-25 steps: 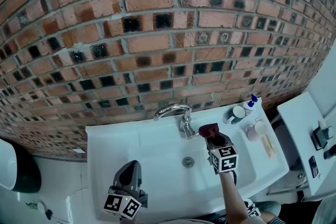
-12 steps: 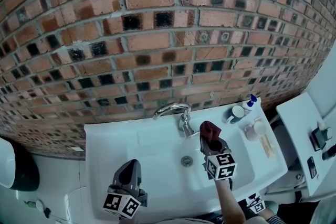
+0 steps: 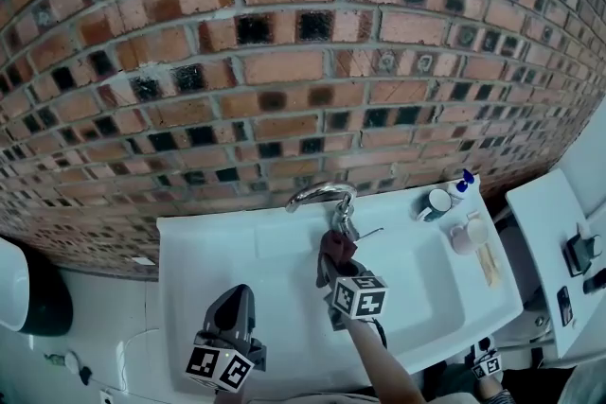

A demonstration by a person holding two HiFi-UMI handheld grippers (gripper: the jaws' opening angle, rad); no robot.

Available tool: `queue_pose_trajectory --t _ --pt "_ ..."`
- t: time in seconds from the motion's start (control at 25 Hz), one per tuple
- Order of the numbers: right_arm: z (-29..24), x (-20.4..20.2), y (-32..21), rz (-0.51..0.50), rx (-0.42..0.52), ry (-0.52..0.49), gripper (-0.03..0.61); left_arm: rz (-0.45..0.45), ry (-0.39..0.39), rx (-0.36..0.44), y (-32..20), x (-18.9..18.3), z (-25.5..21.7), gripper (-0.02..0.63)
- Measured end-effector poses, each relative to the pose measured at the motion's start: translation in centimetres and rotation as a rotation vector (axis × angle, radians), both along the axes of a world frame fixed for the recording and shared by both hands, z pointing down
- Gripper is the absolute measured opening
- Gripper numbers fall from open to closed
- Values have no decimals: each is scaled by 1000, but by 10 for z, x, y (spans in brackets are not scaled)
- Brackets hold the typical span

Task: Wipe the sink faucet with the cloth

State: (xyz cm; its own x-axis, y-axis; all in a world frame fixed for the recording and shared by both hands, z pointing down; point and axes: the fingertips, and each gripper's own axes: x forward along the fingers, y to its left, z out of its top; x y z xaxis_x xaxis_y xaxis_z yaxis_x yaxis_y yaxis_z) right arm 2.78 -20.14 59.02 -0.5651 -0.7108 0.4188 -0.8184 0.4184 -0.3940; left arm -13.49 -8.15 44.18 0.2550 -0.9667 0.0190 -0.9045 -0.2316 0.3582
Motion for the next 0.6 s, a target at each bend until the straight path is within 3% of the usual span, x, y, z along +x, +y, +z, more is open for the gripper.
queue_pose_trajectory --t 0.12,0.6 --pt "-1 -4 -10 14 0 2 54 -10 9 -3 -2 -5 2 5" --pt "-38 5 -39 107 8 -189 52 1 17 -9 -6 -3 6 5"
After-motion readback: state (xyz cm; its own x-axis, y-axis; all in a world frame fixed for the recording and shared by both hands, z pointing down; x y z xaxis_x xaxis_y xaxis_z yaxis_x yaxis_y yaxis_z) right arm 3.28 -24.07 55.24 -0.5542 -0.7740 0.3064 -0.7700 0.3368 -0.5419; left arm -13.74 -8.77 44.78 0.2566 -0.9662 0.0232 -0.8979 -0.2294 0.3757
